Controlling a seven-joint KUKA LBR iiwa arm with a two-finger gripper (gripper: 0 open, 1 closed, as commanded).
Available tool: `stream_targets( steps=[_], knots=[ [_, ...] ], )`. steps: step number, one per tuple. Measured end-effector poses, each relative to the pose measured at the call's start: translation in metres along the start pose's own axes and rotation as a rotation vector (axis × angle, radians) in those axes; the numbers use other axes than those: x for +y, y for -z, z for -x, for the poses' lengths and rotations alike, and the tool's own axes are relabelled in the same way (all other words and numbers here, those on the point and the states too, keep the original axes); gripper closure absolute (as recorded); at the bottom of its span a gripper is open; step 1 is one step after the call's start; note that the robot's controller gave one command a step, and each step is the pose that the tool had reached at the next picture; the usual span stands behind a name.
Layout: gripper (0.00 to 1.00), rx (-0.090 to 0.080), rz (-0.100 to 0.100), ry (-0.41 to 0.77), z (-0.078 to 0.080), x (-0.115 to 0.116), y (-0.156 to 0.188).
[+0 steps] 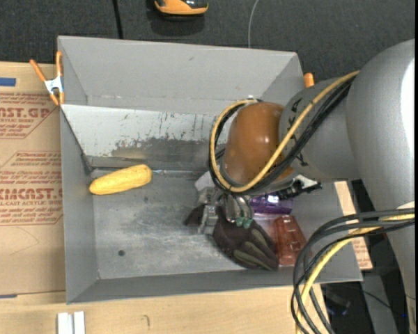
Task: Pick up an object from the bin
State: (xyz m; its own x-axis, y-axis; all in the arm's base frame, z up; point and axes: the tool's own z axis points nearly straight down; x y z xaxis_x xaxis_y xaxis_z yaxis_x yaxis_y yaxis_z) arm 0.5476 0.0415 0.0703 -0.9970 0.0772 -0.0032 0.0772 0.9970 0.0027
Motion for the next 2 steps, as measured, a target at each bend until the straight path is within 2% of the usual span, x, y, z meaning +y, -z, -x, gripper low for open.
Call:
stream_targets(
  steps=[1, 2],
  knots=[
    [1.0, 0.0, 0.0, 0.0, 0.0, 0.0, 0.0],
    [1.0, -0.003, -0.002, 0.032, 0.015, 0.035, 0.202]
  ],
)
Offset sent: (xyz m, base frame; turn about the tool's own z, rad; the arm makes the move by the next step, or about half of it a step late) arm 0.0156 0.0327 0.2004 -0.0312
